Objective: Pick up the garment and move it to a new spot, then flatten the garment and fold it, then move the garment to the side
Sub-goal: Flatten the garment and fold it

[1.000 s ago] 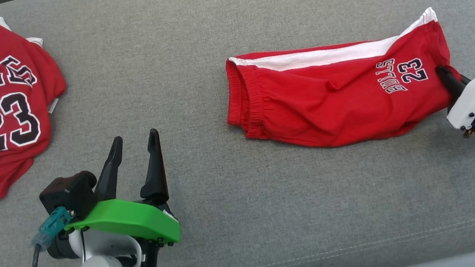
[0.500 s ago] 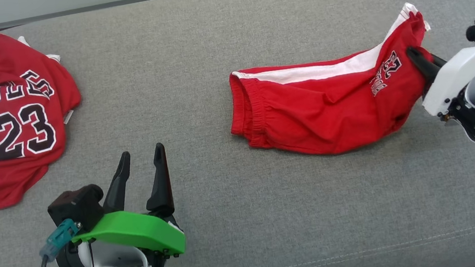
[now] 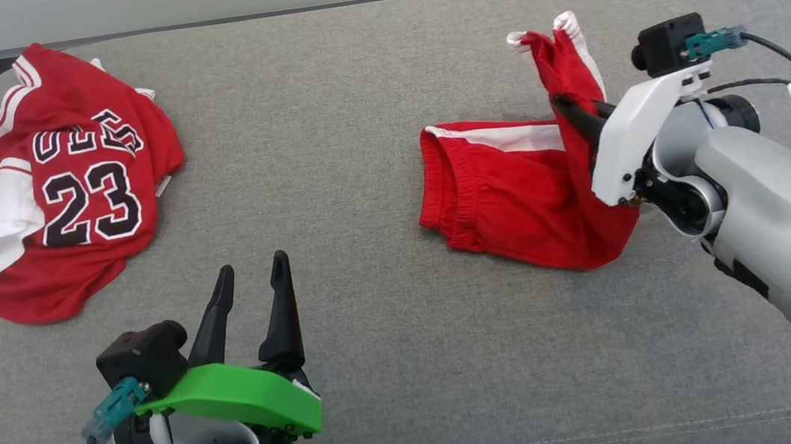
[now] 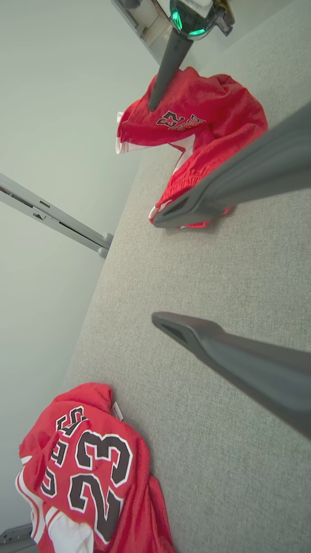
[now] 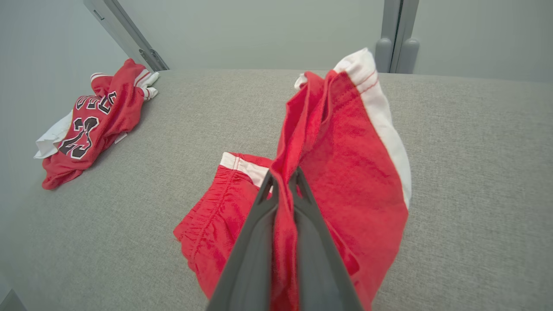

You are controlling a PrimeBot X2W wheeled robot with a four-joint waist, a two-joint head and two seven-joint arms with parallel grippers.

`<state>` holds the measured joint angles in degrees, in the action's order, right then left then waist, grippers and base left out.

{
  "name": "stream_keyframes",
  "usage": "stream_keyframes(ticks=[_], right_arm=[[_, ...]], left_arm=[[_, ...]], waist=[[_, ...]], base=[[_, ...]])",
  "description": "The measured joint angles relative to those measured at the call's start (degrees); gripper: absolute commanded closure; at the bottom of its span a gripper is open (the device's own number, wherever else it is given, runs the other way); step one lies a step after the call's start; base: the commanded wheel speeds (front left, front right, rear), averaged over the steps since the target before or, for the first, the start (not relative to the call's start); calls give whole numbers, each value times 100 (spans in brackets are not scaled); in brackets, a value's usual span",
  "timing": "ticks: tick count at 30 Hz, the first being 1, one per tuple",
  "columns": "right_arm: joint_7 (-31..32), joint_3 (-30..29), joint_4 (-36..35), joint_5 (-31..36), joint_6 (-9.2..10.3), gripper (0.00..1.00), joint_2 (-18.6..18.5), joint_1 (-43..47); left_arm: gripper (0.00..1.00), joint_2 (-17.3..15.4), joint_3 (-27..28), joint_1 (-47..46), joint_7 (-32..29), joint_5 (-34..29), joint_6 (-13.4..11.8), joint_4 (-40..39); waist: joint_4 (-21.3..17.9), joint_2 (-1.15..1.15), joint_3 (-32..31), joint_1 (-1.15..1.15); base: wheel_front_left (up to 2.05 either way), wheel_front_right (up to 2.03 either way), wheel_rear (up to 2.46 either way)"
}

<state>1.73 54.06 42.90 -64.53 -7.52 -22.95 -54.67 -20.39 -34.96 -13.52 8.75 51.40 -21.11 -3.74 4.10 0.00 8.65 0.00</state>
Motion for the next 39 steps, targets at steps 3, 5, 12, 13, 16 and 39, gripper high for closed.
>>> stream_keyframes(ticks=[3, 5, 12, 13, 16, 39], right_arm=[[107, -64, 227, 174, 0, 100, 267, -31], [180, -103, 393, 280, 0, 100, 442, -79], [459, -140, 1062, 649, 0, 100, 994, -178], [480, -148, 1166, 703, 1, 100, 1058, -210], [547, -162, 1440, 832, 1, 100, 1251, -268], [286, 108, 1647, 1462, 0, 0, 1741, -562]], left_arm=[[0, 37, -8, 1, 25, 25, 44, 31], [0, 64, -12, 0, 48, 43, 56, 46], [0, 161, -69, -8, 75, 56, 146, 169], [0, 177, -81, -11, 76, 56, 156, 187], [0, 220, -103, -25, 92, 58, 197, 235], [0, 289, -168, 4, 166, 181, 294, 488]], waist=[[105, 0, -13, 0], [173, 0, -17, 0], [380, 0, -17, 0], [408, 0, -16, 0], [487, 0, -9, 0], [628, 0, -257, 1]], base=[[0, 0, 0], [0, 0, 0], [0, 0, 0], [0, 0, 0], [0, 0, 0], [0, 0, 0]])
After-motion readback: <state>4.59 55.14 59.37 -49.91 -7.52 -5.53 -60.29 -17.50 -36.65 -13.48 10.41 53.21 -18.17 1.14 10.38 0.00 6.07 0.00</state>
